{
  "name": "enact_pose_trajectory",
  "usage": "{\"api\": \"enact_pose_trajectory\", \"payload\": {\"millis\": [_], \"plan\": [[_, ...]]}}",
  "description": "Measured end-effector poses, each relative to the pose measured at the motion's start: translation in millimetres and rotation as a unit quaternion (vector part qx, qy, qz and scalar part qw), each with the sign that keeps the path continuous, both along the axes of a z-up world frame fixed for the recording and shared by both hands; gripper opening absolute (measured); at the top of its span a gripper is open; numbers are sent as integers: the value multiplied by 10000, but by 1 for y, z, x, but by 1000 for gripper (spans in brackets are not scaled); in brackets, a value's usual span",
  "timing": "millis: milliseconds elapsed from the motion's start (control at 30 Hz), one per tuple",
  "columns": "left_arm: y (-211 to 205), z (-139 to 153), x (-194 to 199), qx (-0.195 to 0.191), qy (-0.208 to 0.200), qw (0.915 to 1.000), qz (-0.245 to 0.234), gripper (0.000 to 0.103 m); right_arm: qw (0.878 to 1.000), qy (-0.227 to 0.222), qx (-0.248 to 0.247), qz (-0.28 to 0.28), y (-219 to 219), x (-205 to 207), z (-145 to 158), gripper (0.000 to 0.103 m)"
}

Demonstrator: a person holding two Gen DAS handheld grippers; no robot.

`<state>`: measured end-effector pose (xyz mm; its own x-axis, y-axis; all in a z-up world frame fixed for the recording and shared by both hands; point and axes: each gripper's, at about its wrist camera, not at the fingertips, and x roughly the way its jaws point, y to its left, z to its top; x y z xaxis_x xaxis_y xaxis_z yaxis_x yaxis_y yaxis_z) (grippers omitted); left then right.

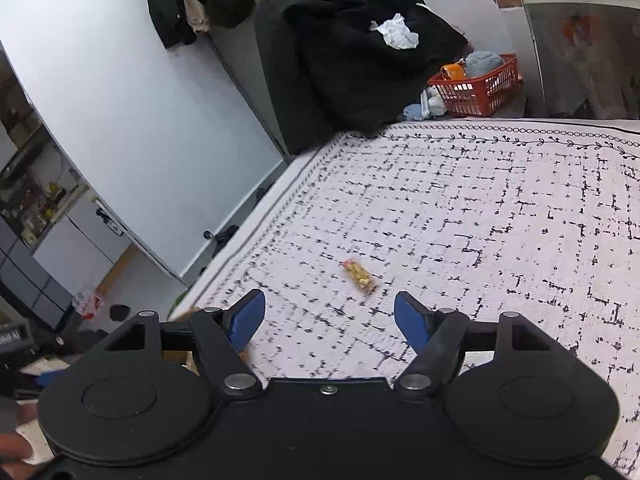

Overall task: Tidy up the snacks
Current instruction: 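Reach the right gripper to the small yellow packet and grasp it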

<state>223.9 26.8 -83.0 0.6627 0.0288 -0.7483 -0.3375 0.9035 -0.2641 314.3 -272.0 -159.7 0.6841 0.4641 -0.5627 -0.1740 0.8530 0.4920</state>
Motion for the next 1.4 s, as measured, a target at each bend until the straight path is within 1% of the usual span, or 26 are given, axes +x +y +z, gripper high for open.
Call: {"api": "enact_pose_trajectory", "payload": {"millis": [167, 367, 533, 733, 900, 967, 1067, 1167, 1267, 1333, 1367, 1400], "plan": [[3, -9, 16, -131, 38, 9999, -63, 90, 10000, 70, 8, 5, 5, 3, -20, 71], [15, -17, 37, -69, 98, 9998, -166, 90, 9993, 30, -316, 208, 22, 10, -37, 71], [32, -22, 56, -67, 30, 9999, -103, 90, 9987, 161, -418, 262, 31, 30, -54, 70], [47, -34, 76, -263, -63, 9996, 51, 90, 9970, 307, -645, 287, 43, 47, -71, 70], [49, -49, 86, -380, -33, 9992, -86, 89, 9956, 429, -810, 204, 54, 66, -83, 69], [45, -56, 88, -475, -25, 9987, -172, 89, 9951, 407, -886, 191, 59, 72, -86, 66], [34, -63, 93, -648, -11, 9971, -394, 88, 9939, 339, -1039, 162, 68, 84, -90, 63], [24, -67, 97, -686, -79, 9957, -613, 87, 9932, 349, -1102, 120, 74, 97, -96, 61], [19, -73, 100, -657, -126, 9956, -651, 85, 9919, 245, -1242, 129, 82, 102, -97, 61], [20, -77, 100, -694, -109, 9954, -651, 79, 9910, 201, -1317, 148, 86, 105, -98, 61], [19, -80, 101, -729, -86, 9952, -647, 76, 9902, 176, -1375, 161, 89, 106, -100, 58], [20, -82, 102, -760, -65, 9951, -625, 72, 9892, 143, -1445, 173, 91, 107, -100, 56]]}}
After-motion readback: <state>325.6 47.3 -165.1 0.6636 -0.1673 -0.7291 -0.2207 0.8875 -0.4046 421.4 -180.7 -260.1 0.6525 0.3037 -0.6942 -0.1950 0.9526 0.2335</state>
